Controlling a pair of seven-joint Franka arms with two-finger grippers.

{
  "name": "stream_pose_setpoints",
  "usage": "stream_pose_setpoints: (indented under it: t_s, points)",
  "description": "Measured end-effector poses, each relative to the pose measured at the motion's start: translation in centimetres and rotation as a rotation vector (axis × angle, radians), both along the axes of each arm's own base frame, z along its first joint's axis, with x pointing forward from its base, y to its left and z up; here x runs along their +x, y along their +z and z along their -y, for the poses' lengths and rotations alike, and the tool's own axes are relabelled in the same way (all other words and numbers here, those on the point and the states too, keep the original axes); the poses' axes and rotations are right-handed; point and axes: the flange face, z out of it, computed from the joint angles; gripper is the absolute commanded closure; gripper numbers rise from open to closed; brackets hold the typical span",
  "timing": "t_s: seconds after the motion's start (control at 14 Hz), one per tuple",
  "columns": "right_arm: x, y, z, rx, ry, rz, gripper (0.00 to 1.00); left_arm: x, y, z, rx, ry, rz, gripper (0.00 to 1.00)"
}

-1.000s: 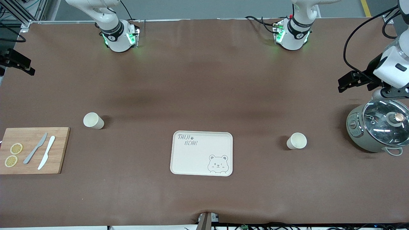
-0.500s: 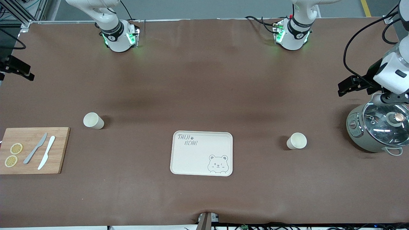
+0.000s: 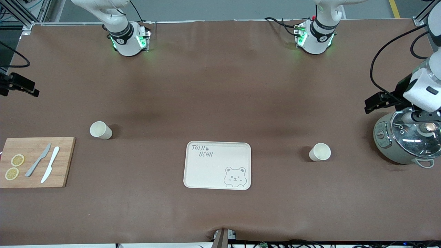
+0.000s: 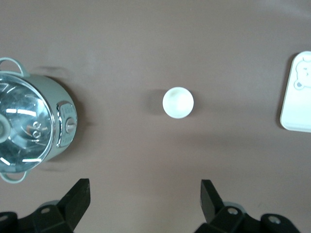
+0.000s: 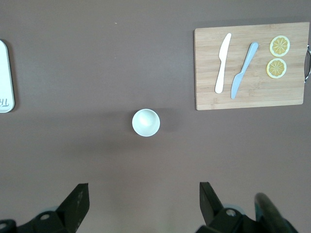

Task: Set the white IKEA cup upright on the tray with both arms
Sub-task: 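Move the right and left grippers down toward the two white cups, then grasp the cup with the right gripper while the left gripper grasps the other cup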

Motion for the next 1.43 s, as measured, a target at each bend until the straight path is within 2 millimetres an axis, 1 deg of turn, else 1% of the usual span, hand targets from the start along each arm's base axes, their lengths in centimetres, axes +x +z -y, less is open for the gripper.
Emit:
stream_pose_setpoints:
  t_s: [0.14,0.43,0.57,0.71,0.86,1.0,1.14,1.21,1.29,1.43]
  points:
    - [1.1,-2.2,0.1,0.003,0.000,-0.033,0.00,1.0,-1.3,0.0,-0.005,0.000,0.006,0.00]
    - [3.0,-7.2,0.9,0.008,-0.014,-0.120,0.00,2.8,-4.5,-0.3,-0.008,0.001,-0.006,0.00]
    - [3.5,-8.9,1.7,0.011,-0.028,-0.149,0.00,3.6,-5.9,-0.4,-0.009,0.002,-0.002,0.00]
    - [3.7,-10.6,3.1,0.014,-0.050,-0.177,0.00,4.5,-7.6,-0.6,-0.013,0.006,0.011,0.00]
    - [4.1,-12.8,4.3,0.021,-0.069,-0.216,0.00,5.7,-9.9,-0.7,-0.013,0.022,0.024,0.00]
    - [4.3,-14.5,4.6,0.026,-0.074,-0.253,0.00,6.6,-12.3,-0.7,-0.018,0.046,0.027,0.00]
    - [4.3,-15.4,4.7,0.029,-0.075,-0.274,0.00,7.1,-14.8,-0.6,-0.022,0.053,0.004,0.00]
    - [4.4,-16.3,4.6,0.031,-0.072,-0.289,0.00,7.2,-16.1,-0.5,-0.023,0.056,0.000,0.00]
    - [4.7,-17.5,4.4,0.033,-0.065,-0.305,0.00,7.2,-17.4,-0.5,-0.025,0.056,-0.005,0.00]
    - [6.0,-20.5,3.4,0.029,-0.046,-0.300,0.00,6.6,-20.3,-0.1,-0.027,0.051,-0.008,0.00]
